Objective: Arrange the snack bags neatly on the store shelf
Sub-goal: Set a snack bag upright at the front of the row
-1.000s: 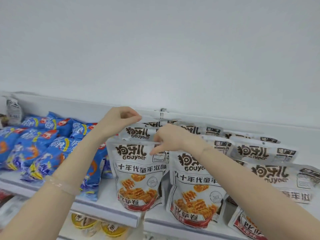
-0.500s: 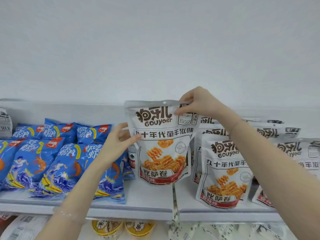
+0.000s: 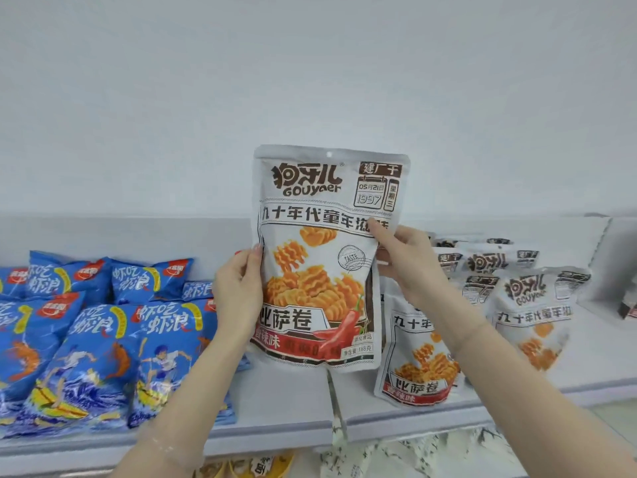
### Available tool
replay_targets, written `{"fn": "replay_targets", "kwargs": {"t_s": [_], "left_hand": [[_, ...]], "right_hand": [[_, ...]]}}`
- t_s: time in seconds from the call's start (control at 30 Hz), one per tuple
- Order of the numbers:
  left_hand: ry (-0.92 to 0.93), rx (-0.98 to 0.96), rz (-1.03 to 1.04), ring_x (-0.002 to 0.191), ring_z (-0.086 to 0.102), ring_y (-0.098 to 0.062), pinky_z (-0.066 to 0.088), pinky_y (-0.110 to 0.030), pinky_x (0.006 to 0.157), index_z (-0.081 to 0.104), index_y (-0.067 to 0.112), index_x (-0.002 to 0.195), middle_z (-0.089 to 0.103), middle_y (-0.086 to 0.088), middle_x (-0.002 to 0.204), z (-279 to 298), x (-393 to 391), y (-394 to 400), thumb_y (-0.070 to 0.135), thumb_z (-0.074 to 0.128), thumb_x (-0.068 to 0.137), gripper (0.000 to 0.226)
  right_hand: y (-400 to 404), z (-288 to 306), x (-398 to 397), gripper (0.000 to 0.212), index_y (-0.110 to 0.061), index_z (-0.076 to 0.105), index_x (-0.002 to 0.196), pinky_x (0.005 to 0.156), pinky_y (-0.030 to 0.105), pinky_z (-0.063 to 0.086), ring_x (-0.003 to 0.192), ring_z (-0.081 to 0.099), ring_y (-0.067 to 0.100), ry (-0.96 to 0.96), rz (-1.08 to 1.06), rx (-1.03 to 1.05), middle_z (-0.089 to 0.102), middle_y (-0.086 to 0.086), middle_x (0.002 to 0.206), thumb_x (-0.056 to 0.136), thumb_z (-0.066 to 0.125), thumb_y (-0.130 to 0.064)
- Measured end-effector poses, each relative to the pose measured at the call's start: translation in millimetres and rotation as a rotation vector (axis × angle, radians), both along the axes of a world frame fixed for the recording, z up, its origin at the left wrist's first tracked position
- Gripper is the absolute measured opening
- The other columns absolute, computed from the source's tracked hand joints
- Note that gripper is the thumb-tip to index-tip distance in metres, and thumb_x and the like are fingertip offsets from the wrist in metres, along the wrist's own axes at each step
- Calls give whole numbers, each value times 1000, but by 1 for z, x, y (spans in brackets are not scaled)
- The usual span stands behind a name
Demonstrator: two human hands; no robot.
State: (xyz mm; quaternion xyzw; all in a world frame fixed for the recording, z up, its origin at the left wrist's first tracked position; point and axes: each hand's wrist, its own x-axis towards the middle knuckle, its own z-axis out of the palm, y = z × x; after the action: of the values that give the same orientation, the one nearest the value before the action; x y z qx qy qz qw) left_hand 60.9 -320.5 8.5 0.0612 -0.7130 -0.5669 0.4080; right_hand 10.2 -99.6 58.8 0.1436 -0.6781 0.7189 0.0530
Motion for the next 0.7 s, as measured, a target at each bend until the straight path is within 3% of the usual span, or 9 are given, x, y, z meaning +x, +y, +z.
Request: {"fn": "replay_targets", "kwargs": {"t_s": [0.13,0.2,0.3,0.37,0.47,0.6,0.7], "left_hand": [[-15,-2,38,54,42,-11,32,-25,52,55,-7,72,51,-11,58,2,10,-4,33,45,100,50],[-10,16,11,54,40,-8,32,-27,55,52,-8,71,47,-11,56,-1,11,-10,32,45,100,50],[-5,41,-40,64,47,-19,37,-37,62,56,-13,78,54,-31,70,-6,12,-13,35,47,99,53],[-3,72,-62,65,45,-20,36,-38,63,53,-15,79,51,-25,66,-6,14,-15,34,48,99,54],[-28,219,-140,69,55,-24,44,-40,68,59,-14,81,59,-19,70,-8,14,-20,31,50,98,49],[-116,341,-228,74,70,-25,55,-42,77,74,12,79,76,-3,71,-11,18,-23,28,54,97,32],[-122,288,-239,82,69,-31,54,-53,81,76,16,82,77,-14,85,-16,17,-29,33,54,96,31]], "right_hand": [[-8,-16,4,34,-6,68,79,73,43,52,82,64,30,56,-59,56,68,31,101,89,65,-39],[-14,-24,3,33,-6,72,81,74,44,54,80,67,29,105,-120,74,72,26,90,94,58,-33],[-21,-28,-1,46,-2,66,77,64,39,45,59,51,25,171,-246,161,60,22,62,90,52,-44],[-23,-29,-5,51,5,59,77,63,39,48,58,50,33,184,-235,162,57,25,66,90,49,-43],[-19,-27,-9,35,10,59,84,62,26,58,75,62,35,90,-134,31,63,36,84,101,46,-18],[-14,-25,-11,28,6,66,94,57,19,56,68,64,24,62,-57,4,68,19,81,101,48,-15],[-11,-26,-12,29,5,67,95,61,22,58,70,69,23,86,-42,51,71,23,86,101,49,-17]]}}
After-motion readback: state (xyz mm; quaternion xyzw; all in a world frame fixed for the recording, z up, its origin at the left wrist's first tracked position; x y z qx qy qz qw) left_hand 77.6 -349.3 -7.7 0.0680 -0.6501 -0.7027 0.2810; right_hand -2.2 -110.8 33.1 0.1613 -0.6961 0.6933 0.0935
